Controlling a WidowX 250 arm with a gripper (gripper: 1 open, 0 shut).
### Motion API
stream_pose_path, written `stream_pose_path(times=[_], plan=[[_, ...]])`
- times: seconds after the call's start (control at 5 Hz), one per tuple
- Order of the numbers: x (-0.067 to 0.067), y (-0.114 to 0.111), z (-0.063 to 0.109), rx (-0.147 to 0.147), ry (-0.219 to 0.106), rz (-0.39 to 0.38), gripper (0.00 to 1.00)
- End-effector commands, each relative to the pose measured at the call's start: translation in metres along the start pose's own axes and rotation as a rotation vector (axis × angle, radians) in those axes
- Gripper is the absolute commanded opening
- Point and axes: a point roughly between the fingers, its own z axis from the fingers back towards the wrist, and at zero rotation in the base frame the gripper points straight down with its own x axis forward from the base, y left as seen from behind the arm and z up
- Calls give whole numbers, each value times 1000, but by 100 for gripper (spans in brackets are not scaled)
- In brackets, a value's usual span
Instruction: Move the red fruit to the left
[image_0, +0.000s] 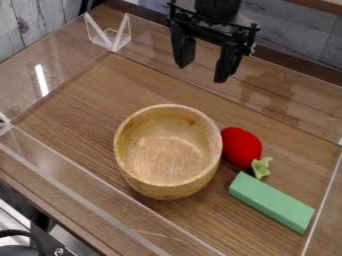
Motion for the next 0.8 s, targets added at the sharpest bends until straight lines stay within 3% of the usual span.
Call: stream_pose_path(times=[0.0, 0.4, 0.6], plan=[[-3, -9, -11, -11, 24, 45, 100], [-3, -54, -34, -49, 37, 136, 100], [1, -70, -45, -50, 34, 143, 100]])
